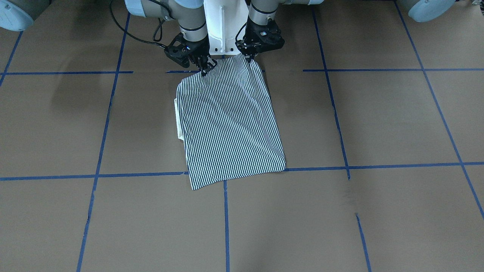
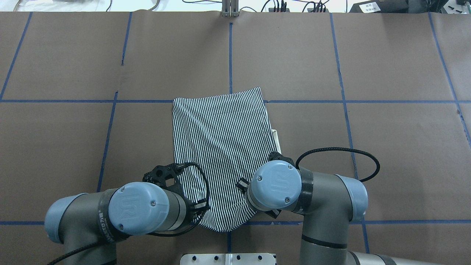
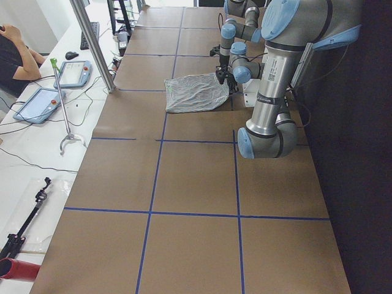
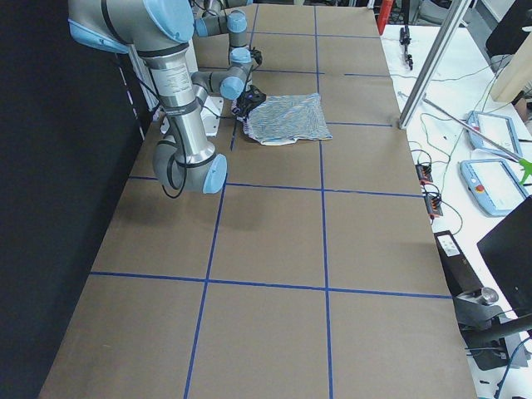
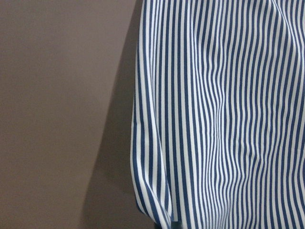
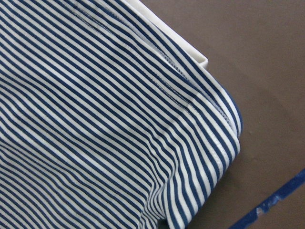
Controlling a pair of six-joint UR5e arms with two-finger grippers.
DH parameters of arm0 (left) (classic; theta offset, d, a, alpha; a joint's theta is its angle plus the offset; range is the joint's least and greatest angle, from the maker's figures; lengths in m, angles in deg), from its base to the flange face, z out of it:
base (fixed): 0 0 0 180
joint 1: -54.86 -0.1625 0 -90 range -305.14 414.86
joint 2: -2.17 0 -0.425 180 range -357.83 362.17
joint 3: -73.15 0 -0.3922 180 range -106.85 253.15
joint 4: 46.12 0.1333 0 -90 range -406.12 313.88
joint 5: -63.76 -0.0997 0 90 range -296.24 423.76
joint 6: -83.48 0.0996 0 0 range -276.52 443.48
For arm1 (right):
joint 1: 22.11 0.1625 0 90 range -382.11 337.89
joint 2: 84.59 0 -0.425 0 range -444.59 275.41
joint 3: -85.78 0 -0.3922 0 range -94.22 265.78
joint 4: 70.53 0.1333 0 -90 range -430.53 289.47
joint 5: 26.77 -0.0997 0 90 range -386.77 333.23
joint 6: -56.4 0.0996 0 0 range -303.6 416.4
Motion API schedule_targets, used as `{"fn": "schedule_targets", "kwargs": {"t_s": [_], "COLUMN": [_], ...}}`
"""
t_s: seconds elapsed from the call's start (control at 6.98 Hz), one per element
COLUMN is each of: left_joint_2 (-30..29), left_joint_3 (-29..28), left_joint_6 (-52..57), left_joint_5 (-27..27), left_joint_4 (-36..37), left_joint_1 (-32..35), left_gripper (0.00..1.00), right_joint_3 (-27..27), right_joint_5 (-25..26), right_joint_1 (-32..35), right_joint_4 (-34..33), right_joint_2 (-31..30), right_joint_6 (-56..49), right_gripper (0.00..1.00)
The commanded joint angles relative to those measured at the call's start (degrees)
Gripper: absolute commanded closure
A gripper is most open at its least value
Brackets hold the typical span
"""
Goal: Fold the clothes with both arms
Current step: 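Lift the near edge with both grippers and fold it away from the robot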
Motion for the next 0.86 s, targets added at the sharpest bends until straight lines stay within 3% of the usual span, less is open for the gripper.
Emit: {"fn": "schedule_targets", "kwargs": {"t_s": [0.0,0.29,0.57,0.72], "left_joint_2": [0.2,-0.1,-0.4,-0.7], "left_joint_3": [-0.5,-1.9,-2.1,-2.6], "left_joint_6": [-2.0,-3.9,-5.5,-4.6], "left_joint_5": [-0.3,-0.3,-0.4,-0.1], "left_joint_4": [0.0,-0.6,-0.6,-0.8], "left_joint_1": [3.2,3.0,5.5,10.4], "left_gripper": [1.0,1.0,1.0,1.0], "right_joint_3": [-0.6,-7.0,-7.7,-7.8], "right_joint_5": [0.2,0.2,0.2,0.2], "right_joint_1": [3.6,4.6,5.6,8.6], "right_joint_4": [0.2,7.2,8.7,8.6], "right_joint_2": [0.5,2.9,3.2,3.6], "right_joint_6": [-3.1,-3.7,-3.8,-6.1], "right_gripper": [1.0,1.0,1.0,1.0]}}
